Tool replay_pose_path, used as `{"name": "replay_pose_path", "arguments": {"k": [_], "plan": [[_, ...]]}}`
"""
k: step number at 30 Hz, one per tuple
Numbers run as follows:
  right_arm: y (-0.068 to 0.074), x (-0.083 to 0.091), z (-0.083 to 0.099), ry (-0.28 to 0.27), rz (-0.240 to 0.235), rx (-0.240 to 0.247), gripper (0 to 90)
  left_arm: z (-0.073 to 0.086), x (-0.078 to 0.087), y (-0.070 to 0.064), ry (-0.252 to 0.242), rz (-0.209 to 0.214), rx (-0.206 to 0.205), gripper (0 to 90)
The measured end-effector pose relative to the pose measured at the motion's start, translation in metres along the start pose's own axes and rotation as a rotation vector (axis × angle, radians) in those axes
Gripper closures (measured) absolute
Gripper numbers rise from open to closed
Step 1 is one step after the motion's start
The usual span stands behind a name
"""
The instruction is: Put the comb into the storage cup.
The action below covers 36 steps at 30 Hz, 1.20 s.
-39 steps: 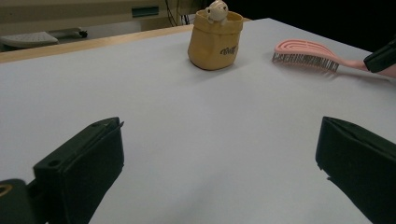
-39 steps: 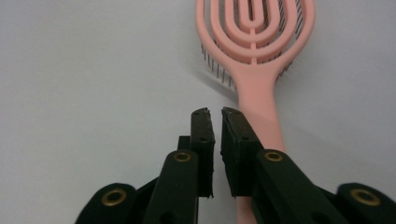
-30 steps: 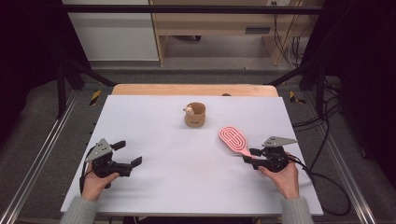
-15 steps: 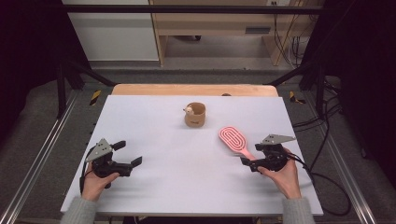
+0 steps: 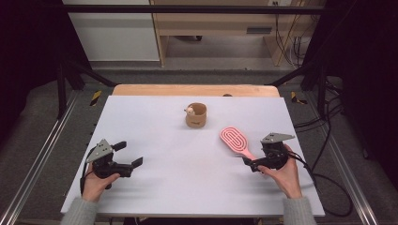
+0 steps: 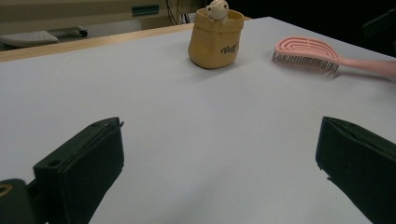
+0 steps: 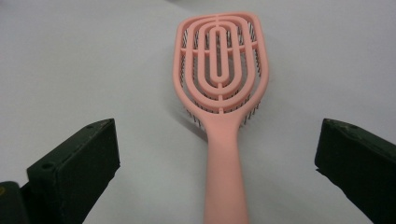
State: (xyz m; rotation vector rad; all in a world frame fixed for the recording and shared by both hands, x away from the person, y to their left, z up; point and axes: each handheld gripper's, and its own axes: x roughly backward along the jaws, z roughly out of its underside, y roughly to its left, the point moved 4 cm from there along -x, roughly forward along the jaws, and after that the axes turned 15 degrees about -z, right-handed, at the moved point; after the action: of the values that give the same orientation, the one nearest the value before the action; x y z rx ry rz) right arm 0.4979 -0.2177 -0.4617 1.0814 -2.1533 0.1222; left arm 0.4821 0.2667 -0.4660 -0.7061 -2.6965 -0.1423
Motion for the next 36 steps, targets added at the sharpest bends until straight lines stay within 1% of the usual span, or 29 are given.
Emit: {"name": "replay_pose_path", "arguments": {"k": [2,5,6,10,12,16,22,23,27,30,33,34,36], "plan": [[-0.001,-0.001,0.0,0.0,0.002,-0.003,0.4,0.0,0.0,0.0,0.001,0.0,-0.001,0.9],[-0.002,-0.004,-0.001,0.012,-0.001,0.0,0.4,0.0,0.0,0.0,0.002,0.001,-0.002,0.9],[-0.002,-0.006,-0.001,0.018,-0.005,-0.005,0.4,0.0,-0.001,0.0,0.002,0.0,-0.002,0.9],[-0.005,-0.012,0.0,0.052,0.004,-0.004,1.3,0.0,0.0,0.0,0.002,0.001,-0.001,1.0],[-0.006,-0.015,0.001,0.079,0.013,-0.009,2.0,0.0,0.0,0.0,0.002,0.0,-0.002,0.9],[-0.008,-0.021,0.003,0.118,0.022,-0.002,5.5,0.0,-0.001,0.0,0.004,0.001,-0.003,1.0],[-0.013,-0.026,0.003,0.135,0.043,-0.003,19.1,0.0,-0.001,0.0,0.003,0.001,-0.004,1.0],[-0.013,-0.028,0.003,0.133,0.042,-0.008,21.0,0.001,-0.001,0.0,0.004,0.002,-0.004,1.0],[-0.013,-0.032,0.006,0.161,0.028,-0.006,28.8,0.001,-0.001,0.0,0.004,0.001,-0.005,1.0],[-0.015,-0.033,0.008,0.178,0.026,0.002,37.0,0.001,-0.001,0.0,0.005,0.001,-0.006,1.0],[-0.015,-0.033,0.008,0.188,0.012,-0.009,44.3,0.001,-0.001,0.0,0.005,0.001,-0.006,1.0],[-0.014,-0.033,0.008,0.194,0.008,-0.016,45.4,0.001,-0.001,0.0,0.005,0.001,-0.006,1.0],[-0.014,-0.033,0.009,0.208,0.012,-0.028,49.3,0.001,-0.001,0.0,0.005,0.001,-0.006,1.0]]}}
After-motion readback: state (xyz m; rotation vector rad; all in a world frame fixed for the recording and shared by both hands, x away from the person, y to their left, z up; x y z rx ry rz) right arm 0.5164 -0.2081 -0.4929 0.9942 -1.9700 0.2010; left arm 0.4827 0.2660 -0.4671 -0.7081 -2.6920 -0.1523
